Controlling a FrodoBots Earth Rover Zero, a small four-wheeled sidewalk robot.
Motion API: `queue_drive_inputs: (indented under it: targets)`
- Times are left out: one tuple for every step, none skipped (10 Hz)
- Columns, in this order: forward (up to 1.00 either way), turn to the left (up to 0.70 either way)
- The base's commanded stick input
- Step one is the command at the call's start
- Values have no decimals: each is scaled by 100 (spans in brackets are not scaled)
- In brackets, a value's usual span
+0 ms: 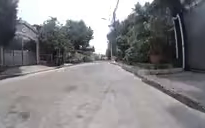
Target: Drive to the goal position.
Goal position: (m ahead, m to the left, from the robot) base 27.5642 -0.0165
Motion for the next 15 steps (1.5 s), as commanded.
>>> queue_drive_inputs:
  targets:
    - [100, 0]
    - [100, -3]
    - [100, -17]
    - [100, -30]
    - [100, -5]
    - [100, -2]
    - [100, 0]
    - [100, 0]
    - [100, 0]
    - [100, 0]
    - [100, 0]
    - [100, 0]
    - [100, 0]
    - [100, 0]
    - [100, 0]
